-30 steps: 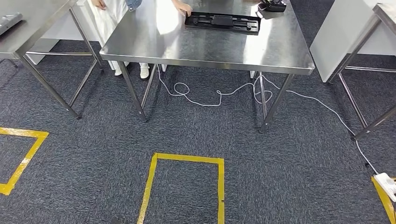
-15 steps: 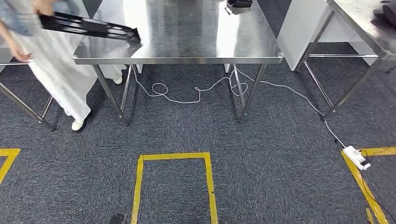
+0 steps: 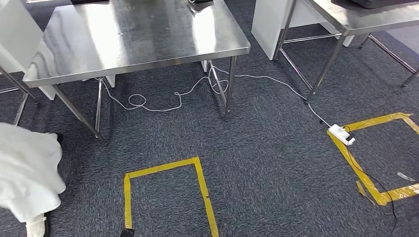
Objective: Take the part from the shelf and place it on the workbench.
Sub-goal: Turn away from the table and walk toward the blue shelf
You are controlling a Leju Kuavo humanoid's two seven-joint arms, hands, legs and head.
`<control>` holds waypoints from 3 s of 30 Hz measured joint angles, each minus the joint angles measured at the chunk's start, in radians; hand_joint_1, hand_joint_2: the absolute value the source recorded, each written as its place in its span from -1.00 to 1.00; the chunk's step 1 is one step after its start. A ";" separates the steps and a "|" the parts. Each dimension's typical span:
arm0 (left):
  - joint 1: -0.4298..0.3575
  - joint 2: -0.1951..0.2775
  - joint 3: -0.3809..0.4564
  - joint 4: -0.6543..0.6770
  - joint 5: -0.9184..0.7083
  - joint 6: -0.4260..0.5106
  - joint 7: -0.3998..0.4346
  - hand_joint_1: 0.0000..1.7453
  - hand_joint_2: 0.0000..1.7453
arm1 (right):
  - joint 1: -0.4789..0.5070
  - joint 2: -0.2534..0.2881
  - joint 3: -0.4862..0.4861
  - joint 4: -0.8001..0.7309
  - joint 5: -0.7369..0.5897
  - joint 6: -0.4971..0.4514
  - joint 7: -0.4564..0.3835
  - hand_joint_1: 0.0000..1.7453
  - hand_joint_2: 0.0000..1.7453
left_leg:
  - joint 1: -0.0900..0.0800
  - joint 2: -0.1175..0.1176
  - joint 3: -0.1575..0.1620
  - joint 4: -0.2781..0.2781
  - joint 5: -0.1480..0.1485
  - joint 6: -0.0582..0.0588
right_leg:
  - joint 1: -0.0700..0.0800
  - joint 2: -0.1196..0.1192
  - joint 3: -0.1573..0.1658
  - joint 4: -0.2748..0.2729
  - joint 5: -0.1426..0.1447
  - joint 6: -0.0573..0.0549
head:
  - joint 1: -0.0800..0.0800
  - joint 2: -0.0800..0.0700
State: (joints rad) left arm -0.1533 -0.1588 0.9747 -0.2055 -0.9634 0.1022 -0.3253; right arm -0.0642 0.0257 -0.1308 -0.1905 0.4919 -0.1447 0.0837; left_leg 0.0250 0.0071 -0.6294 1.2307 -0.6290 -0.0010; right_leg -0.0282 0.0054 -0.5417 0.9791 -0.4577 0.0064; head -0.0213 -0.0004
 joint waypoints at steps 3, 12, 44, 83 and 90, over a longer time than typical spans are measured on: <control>0.001 -0.005 0.000 0.001 -0.011 0.018 0.025 -1.00 -1.00 | 0.003 0.002 -0.009 0.001 -0.008 0.006 -0.001 -1.00 1.00 | 0.000 -0.012 0.003 0.006 0.031 0.007 | 0.009 0.045 -0.006 0.006 0.003 -0.002 | 0.000 0.000; -0.002 -0.014 -0.004 0.001 -0.024 0.027 0.035 -1.00 -1.00 | 0.008 0.010 -0.032 0.002 -0.025 0.010 -0.001 -1.00 1.00 | -0.002 -0.031 0.103 -0.237 0.142 0.047 | 0.018 0.072 -0.068 0.059 -0.004 0.031 | 0.005 0.000; 0.024 0.002 -0.017 0.007 -0.082 -0.098 0.253 -1.00 -1.00 | 0.013 0.041 -0.141 0.002 -0.091 0.080 -0.056 -1.00 1.00 | -0.002 -0.023 0.094 -0.227 0.136 0.050 | 0.015 0.038 -0.104 0.145 -0.051 0.023 | 0.009 0.000; 0.014 0.004 -0.030 0.007 -0.139 -0.111 0.305 -1.00 -1.00 | 0.011 0.039 -0.174 0.002 -0.065 0.094 -0.054 -1.00 1.00 | -0.013 0.091 0.107 -0.229 0.128 0.030 | -0.003 -0.085 -0.026 0.048 -0.022 0.055 | 0.014 0.000; 0.007 0.004 -0.030 0.008 -0.142 -0.111 0.305 -1.00 -1.00 | 0.010 0.038 -0.175 0.002 -0.055 0.098 -0.056 -1.00 1.00 | 0.003 0.025 0.071 -0.105 0.031 -0.003 | 0.004 -0.020 -0.021 0.029 -0.006 -0.003 | -0.001 0.000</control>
State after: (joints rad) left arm -0.1460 -0.1547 0.9450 -0.1979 -1.1052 -0.0084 -0.0204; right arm -0.0538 0.0640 -0.3058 -0.1885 0.4366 -0.0463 0.0274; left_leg 0.0279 0.0325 -0.5588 1.1256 -0.5975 -0.0041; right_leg -0.0239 -0.0142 -0.5625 1.0085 -0.4634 0.0031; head -0.0219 -0.0004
